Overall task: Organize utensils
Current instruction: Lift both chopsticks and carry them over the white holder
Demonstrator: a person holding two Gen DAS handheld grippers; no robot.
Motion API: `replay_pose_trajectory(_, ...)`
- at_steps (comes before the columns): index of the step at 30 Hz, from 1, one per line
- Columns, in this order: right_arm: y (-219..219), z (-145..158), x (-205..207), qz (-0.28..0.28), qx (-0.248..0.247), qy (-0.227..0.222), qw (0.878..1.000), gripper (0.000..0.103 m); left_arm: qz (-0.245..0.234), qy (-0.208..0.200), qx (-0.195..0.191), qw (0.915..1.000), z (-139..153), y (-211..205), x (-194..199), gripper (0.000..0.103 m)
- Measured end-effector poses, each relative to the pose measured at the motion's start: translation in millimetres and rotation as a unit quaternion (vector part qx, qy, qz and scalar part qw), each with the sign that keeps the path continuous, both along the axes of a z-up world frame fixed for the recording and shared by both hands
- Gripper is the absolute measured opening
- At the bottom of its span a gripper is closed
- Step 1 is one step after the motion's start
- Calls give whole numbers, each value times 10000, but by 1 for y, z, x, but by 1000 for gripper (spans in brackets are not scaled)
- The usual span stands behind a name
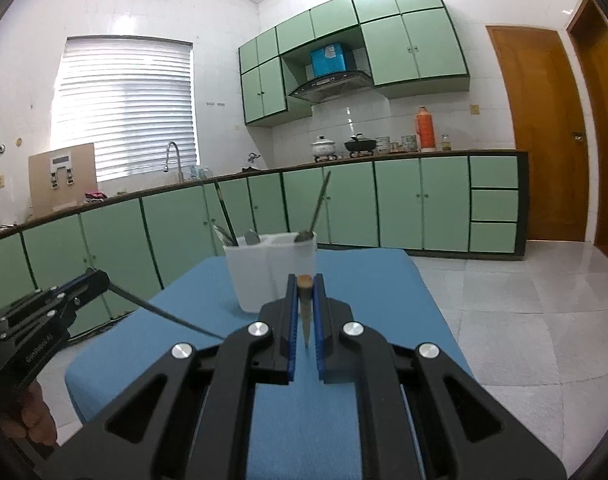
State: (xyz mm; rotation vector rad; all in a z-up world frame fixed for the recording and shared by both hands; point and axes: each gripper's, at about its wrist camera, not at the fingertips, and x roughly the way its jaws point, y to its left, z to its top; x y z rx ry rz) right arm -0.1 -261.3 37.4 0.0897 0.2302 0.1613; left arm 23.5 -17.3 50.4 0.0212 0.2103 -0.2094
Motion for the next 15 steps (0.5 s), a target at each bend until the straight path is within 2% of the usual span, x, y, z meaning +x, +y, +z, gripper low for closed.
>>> replay_pose_trajectory(7, 7, 37, 16, 176, -156, -101, 9997, 6, -71, 101, -184, 9998, 24, 7, 19, 6)
replay_pose_trajectory(15, 7, 74, 40, 449, -68, -91, 9989, 6, -251, -129, -387, 9989, 59, 16, 27, 6)
